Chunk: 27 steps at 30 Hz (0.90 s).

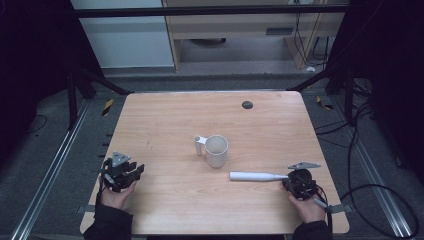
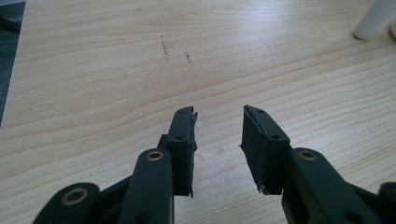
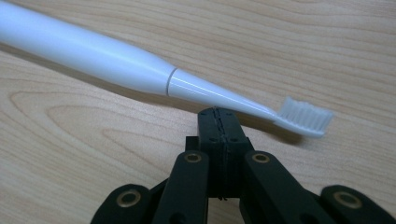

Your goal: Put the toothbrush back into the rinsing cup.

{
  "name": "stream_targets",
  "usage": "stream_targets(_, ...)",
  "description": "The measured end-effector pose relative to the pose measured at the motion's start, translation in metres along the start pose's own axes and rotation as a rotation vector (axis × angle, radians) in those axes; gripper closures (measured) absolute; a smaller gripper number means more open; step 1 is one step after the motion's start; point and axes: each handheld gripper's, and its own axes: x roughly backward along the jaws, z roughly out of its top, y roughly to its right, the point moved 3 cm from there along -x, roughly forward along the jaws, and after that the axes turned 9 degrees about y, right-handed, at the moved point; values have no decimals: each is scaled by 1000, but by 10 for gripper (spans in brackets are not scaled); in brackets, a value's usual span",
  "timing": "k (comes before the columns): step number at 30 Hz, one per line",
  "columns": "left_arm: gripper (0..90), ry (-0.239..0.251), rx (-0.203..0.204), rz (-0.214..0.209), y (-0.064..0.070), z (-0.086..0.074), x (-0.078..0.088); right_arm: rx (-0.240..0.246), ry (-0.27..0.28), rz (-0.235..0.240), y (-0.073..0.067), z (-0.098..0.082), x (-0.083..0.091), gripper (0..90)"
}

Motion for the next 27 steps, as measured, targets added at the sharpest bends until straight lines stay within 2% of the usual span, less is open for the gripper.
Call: stream_targets(27, 635, -2, -4, 1, 1, 0, -1, -6, 21, -28, 7, 14, -14, 900)
